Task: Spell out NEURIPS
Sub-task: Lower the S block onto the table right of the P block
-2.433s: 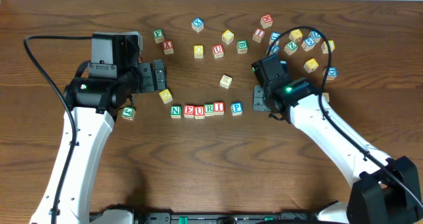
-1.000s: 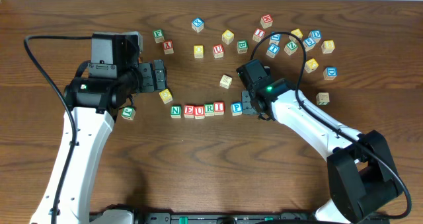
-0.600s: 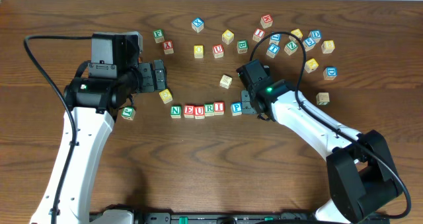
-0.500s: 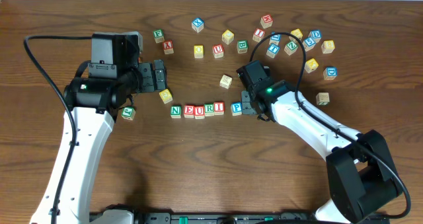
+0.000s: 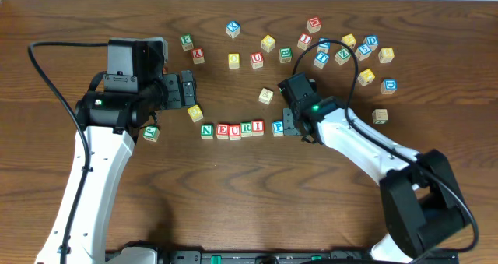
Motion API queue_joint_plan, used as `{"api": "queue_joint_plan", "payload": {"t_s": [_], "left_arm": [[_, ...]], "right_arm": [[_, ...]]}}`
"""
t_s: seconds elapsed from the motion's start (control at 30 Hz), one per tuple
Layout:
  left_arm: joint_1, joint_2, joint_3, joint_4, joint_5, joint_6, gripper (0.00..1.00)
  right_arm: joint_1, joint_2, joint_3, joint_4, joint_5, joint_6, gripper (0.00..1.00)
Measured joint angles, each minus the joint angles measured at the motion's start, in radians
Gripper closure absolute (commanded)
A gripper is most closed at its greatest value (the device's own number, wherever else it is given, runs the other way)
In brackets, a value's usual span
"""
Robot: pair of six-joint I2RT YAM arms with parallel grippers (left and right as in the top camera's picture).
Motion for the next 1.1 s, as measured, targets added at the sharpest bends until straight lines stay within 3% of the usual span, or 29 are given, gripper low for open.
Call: {"api": "queue_joint_plan", "payload": {"t_s": [1.1], "left_arm": [[0.000, 0.000, 0.000, 0.000, 0.000, 0.000, 0.02]], "right_arm": [[0.041, 0.046, -0.005, 0.050, -0.034, -0.053, 0.86]]}}
